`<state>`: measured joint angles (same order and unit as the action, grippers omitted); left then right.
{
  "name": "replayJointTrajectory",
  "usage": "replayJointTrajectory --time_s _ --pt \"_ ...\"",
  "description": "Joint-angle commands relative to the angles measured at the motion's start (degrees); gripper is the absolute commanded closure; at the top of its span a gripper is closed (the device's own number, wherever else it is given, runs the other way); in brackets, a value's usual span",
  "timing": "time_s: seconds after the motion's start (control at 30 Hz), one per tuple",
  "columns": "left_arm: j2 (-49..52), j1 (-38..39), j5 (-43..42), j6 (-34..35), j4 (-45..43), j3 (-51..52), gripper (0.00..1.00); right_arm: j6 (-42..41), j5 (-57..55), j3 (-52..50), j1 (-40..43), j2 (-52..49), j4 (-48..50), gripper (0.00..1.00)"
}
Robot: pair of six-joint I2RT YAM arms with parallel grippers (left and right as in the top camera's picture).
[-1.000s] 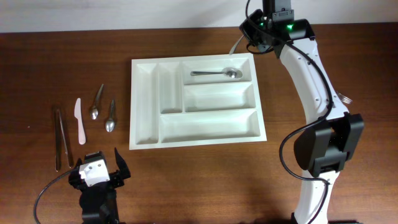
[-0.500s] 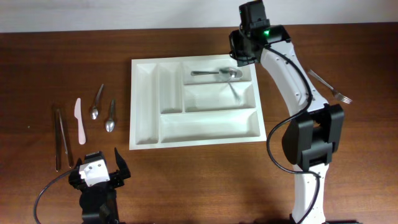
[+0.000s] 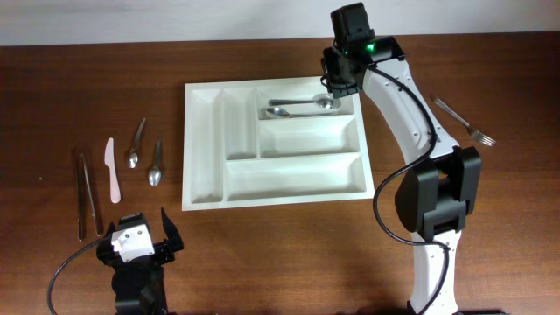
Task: Pack container
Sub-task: 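Carry the spoon to the top compartment and release it, then return the right gripper over the forks right of the tray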
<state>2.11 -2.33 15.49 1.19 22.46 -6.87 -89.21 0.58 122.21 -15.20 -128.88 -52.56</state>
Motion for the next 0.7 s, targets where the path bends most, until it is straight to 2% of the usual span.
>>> replayJointTrajectory --time_s 0.0,0.13,0.23,0.27,0.4,0.47,0.57,0.67 --pt "0.0 -0.2 0.8 0.5 0.3 0.0 0.01 4.7 -1.7 0.5 0.0 0.0 -1.2 0.55" --pt "0.0 -0.2 0.8 0.5 0.3 0.0 0.01 14.4 -7.9 0.5 1.0 0.0 -1.5 0.34" --pt "0.0 -0.2 0.8 0.5 0.3 0.0 0.01 28.3 -11.6 0.5 3.2 0.5 -1.5 0.14" --pt "0.0 -0.2 0.8 0.5 0.3 0.0 0.01 35.4 -11.8 0.5 4.4 0.7 -1.5 0.1" --pt "0.0 -0.2 0.8 0.5 0.3 0.0 0.01 65.7 -11.4 0.5 9.0 1.7 -3.4 0.02" --pt "0.0 -0.2 0.8 0.5 0.3 0.0 0.01 79.2 -11.4 0.5 11.4 1.9 -6.5 0.01" --pt "0.0 -0.2 0.8 0.5 0.3 0.0 0.01 91.7 -11.7 0.5 15.7 1.9 -12.6 0.01" --pt "0.0 -0.2 0.8 0.5 0.3 0.0 0.01 98.4 -10.5 0.5 20.3 1.9 -17.4 0.01"
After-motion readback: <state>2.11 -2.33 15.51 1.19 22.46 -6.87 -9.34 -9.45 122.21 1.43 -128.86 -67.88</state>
